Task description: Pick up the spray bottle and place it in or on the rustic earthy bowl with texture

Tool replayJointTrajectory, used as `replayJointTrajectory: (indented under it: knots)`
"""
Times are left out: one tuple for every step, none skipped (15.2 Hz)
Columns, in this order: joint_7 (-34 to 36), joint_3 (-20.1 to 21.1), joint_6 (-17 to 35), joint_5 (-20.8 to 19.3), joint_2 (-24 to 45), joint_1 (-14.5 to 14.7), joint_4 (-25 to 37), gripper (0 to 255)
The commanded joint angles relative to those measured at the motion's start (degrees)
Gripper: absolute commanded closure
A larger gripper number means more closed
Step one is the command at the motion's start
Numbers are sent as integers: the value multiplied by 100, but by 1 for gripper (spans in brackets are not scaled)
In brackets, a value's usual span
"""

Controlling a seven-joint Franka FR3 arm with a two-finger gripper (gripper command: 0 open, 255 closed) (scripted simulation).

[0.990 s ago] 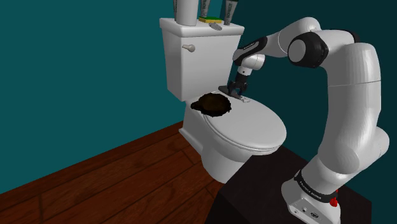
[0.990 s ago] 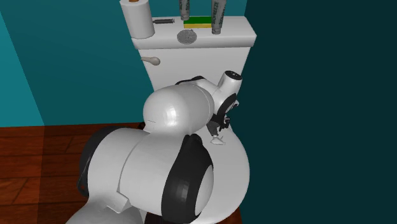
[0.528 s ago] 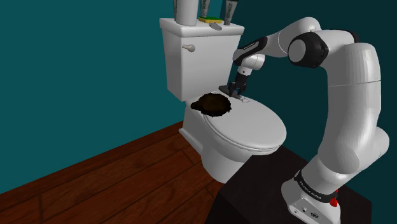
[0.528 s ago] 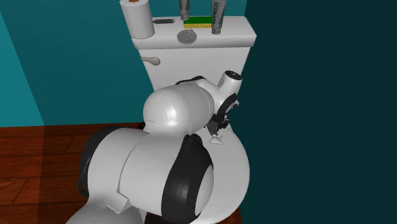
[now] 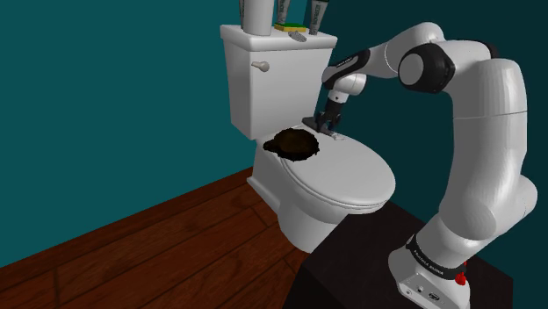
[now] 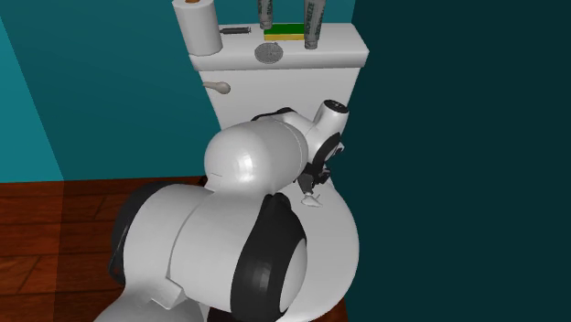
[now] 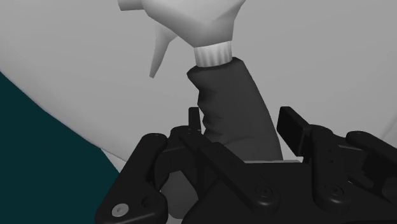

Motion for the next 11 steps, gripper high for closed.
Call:
replayJointTrajectory:
  knots:
    - [31, -18, -98, -31, -76, 10, 27, 255]
    - [48, -28, -151, -48, -118, 15, 41, 255]
    - [65, -37, -205, -65, -159, 19, 56, 255]
    - [81, -46, -259, -82, -200, 24, 73, 255]
    - [98, -55, -314, -99, -239, 28, 91, 255]
    - [115, -64, -370, -115, -278, 32, 110, 255]
    - [131, -72, -426, -131, -316, 36, 131, 255]
    - [148, -80, -482, -147, -353, 39, 153, 255]
    - [164, -88, -539, -163, -389, 42, 176, 255]
    - [180, -96, -596, -178, -424, 45, 201, 255]
    - [197, -103, -654, -193, -459, 48, 227, 255]
